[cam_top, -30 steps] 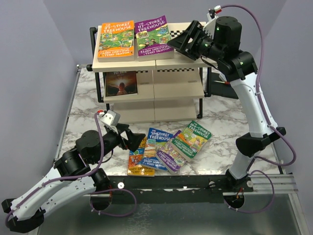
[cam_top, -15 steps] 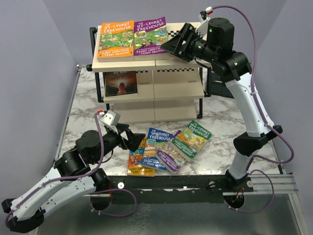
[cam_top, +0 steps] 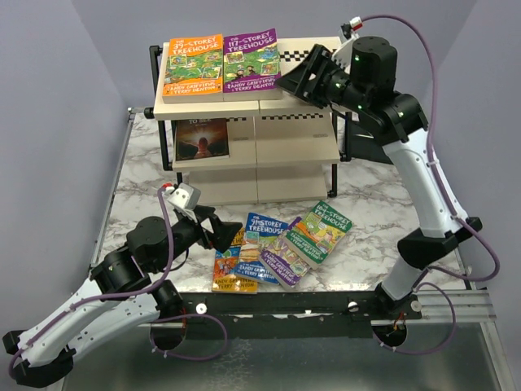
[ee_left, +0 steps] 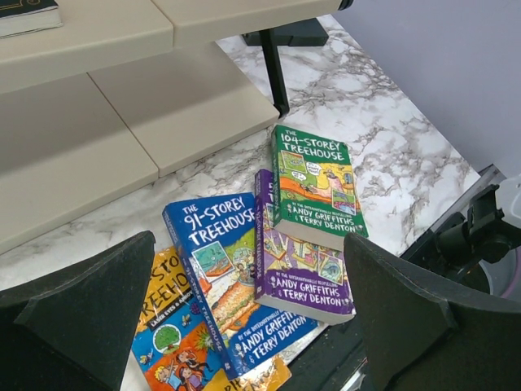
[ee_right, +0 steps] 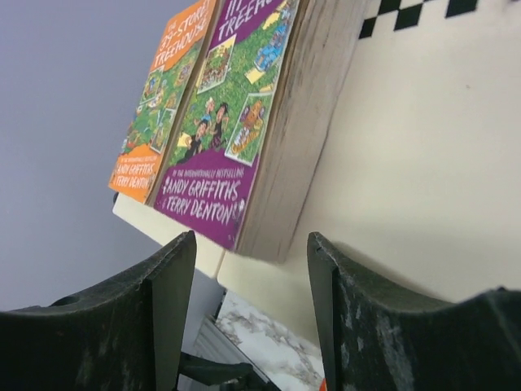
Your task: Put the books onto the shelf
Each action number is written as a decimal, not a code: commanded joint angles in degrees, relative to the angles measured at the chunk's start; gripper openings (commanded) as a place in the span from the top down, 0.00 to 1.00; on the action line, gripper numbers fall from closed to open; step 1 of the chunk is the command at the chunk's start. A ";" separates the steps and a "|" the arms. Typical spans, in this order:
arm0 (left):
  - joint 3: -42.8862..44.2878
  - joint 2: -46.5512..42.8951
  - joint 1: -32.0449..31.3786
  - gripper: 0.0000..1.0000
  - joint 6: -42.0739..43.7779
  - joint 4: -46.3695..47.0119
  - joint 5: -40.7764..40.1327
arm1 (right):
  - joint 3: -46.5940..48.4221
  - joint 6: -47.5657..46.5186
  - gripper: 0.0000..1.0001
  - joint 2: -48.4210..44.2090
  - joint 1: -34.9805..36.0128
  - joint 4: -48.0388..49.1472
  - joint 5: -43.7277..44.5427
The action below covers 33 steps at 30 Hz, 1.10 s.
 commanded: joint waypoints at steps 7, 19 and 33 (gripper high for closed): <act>0.06 1.72 0.01 0.01 0.19 0.72 2.38 | -22.76 -2.87 0.38 -22.35 0.28 2.75 5.01; 1.65 12.37 -0.04 0.01 -1.94 7.61 8.67 | -54.19 -0.80 0.37 -49.92 0.27 -0.67 10.17; 3.20 35.05 -0.08 0.01 -4.38 22.78 14.05 | -90.98 10.85 0.33 -67.43 0.31 -1.06 16.77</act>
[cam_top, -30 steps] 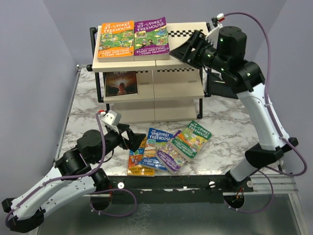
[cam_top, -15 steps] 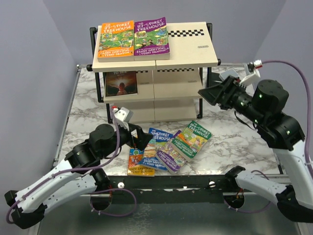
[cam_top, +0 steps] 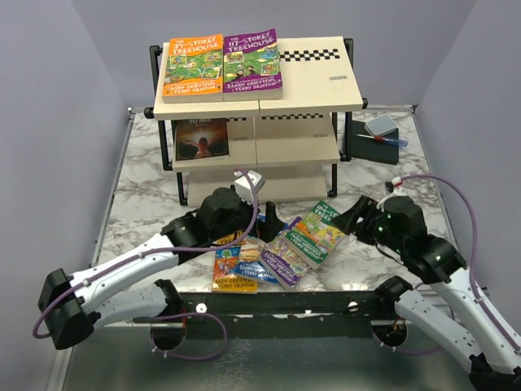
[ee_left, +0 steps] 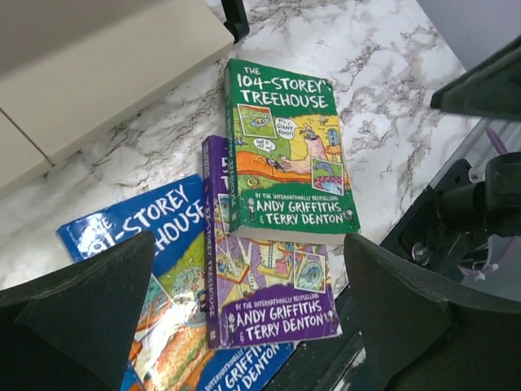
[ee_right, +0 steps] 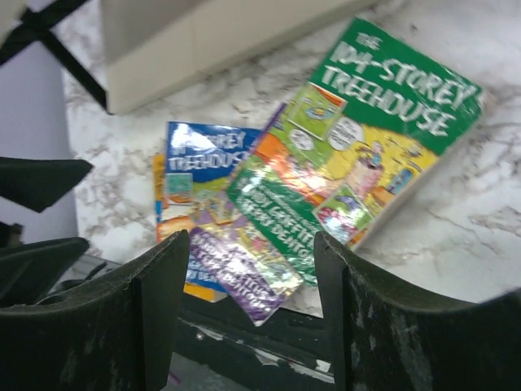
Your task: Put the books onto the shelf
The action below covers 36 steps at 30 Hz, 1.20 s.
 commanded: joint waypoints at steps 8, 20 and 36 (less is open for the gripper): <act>6.25 19.72 -0.52 0.01 -2.97 14.21 2.75 | -16.10 10.63 0.28 -0.20 0.27 4.86 7.30; 10.63 33.92 -0.99 0.13 -4.14 20.44 3.69 | -25.43 16.46 0.19 6.30 0.27 15.20 8.04; 13.68 42.81 -4.31 0.53 -5.72 21.68 4.74 | -32.86 23.69 0.20 4.06 0.09 24.09 13.46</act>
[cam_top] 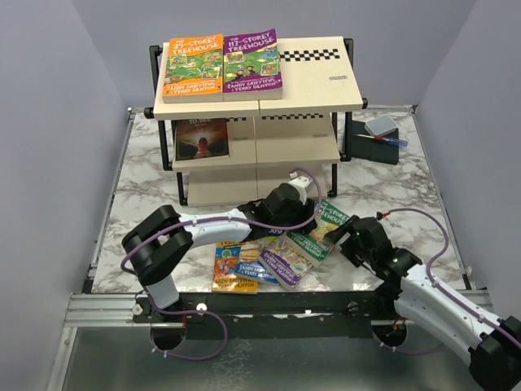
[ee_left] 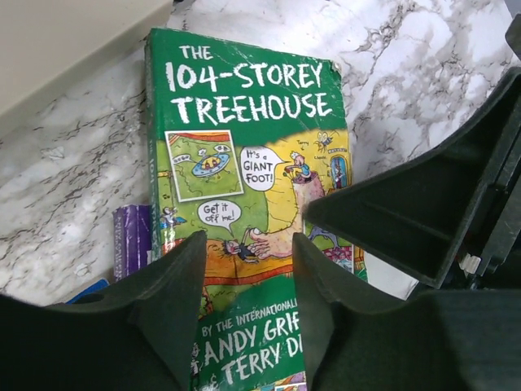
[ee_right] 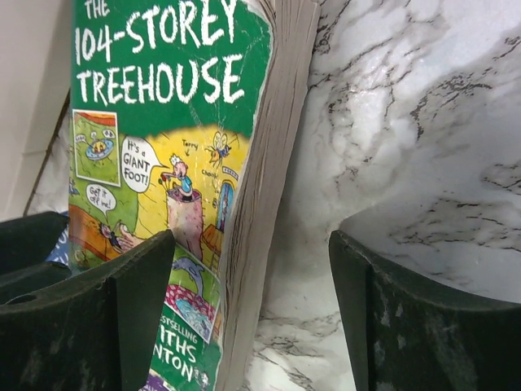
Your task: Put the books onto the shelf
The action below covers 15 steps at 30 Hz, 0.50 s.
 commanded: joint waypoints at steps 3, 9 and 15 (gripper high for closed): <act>1.62 1.70 -1.40 0.59 -0.92 1.82 1.57 | -2.40 3.32 0.21 -0.40 0.09 5.07 4.68; 1.93 2.61 -2.55 0.65 -1.09 1.78 1.80 | -5.03 4.79 0.22 -1.66 0.09 7.76 6.22; 2.47 2.13 -3.53 0.66 -0.99 1.61 1.00 | -7.43 6.38 0.24 -2.40 -0.08 10.40 7.31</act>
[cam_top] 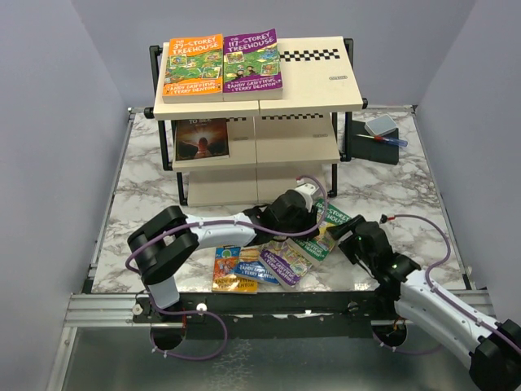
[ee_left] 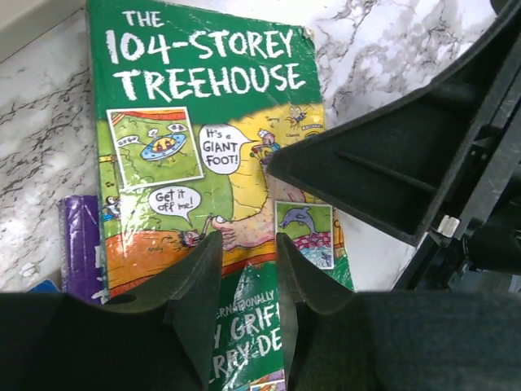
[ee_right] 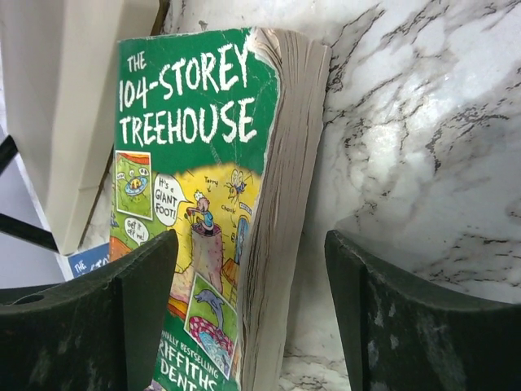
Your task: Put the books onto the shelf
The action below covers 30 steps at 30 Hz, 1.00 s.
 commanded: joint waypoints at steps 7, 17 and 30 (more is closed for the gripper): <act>7.04 -2.19 -0.81 0.36 5.05 -6.75 -8.25 | -3.29 1.77 0.24 -0.46 -0.09 1.56 2.88; 11.91 2.52 0.33 0.27 8.71 -11.90 -13.77 | -3.57 1.12 0.25 -1.00 -0.11 1.03 2.89; 11.64 8.04 0.60 0.32 8.18 -11.86 -12.99 | -4.11 0.34 0.25 -0.83 -0.20 0.35 2.09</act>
